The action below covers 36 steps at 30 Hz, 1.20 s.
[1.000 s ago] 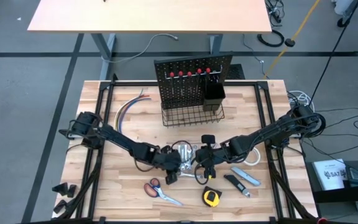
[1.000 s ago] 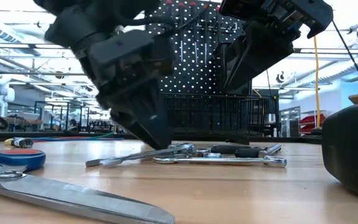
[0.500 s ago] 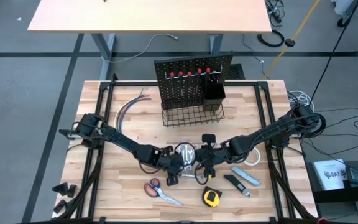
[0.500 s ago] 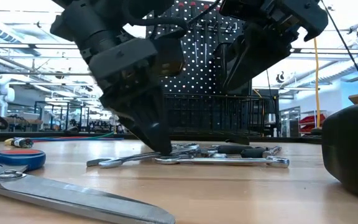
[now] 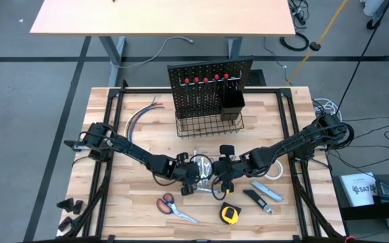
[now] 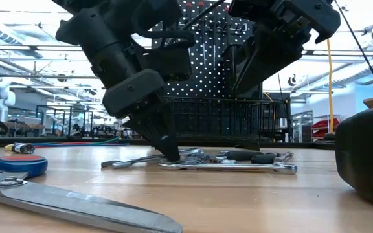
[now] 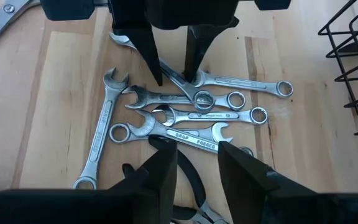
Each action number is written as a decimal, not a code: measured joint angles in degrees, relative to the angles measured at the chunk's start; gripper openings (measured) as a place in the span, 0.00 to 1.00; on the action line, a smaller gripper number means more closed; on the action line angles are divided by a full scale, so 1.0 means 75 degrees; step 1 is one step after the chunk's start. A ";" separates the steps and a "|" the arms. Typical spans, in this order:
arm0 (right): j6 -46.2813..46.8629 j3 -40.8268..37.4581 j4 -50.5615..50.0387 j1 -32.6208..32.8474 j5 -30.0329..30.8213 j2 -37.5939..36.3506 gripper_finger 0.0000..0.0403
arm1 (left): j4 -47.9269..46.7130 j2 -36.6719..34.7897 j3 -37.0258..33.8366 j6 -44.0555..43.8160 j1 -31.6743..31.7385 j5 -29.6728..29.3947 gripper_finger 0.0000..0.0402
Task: Hang tools onto peg board
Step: Put the wrench into the black bin on the pegboard
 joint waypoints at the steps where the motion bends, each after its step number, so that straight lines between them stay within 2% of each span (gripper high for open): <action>1: 0.0000 0.0000 -0.0001 0.0000 0.0000 0.0000 0.27 | 0.0008 -0.0053 -0.0001 0.0001 -0.0016 0.0006 0.37; 10: -0.0009 0.0000 0.0037 -0.0003 0.0003 0.0000 0.27 | -0.0040 -0.0708 -0.0029 -0.0183 -0.0338 0.0053 0.37; 14: -0.0003 0.0000 0.0063 0.0000 0.0003 0.0000 0.27 | -0.0160 -0.0679 -0.0035 -0.0334 -0.0394 0.0045 0.37; 22: 0.0003 0.0000 0.0063 0.0000 0.0003 0.0000 0.27 | -0.0874 -0.0612 -0.0020 -0.1398 -0.0371 0.0002 0.37; 32: 0.0012 0.0000 0.0087 0.0000 0.0009 0.0003 0.27 | -0.0776 -0.0095 0.0029 -0.1414 -0.0165 0.0501 0.37; 36: -0.0001 0.0000 0.0072 0.0000 0.0009 0.0003 0.27 | -0.0875 -0.0088 0.0032 -0.1404 -0.0100 0.0561 0.31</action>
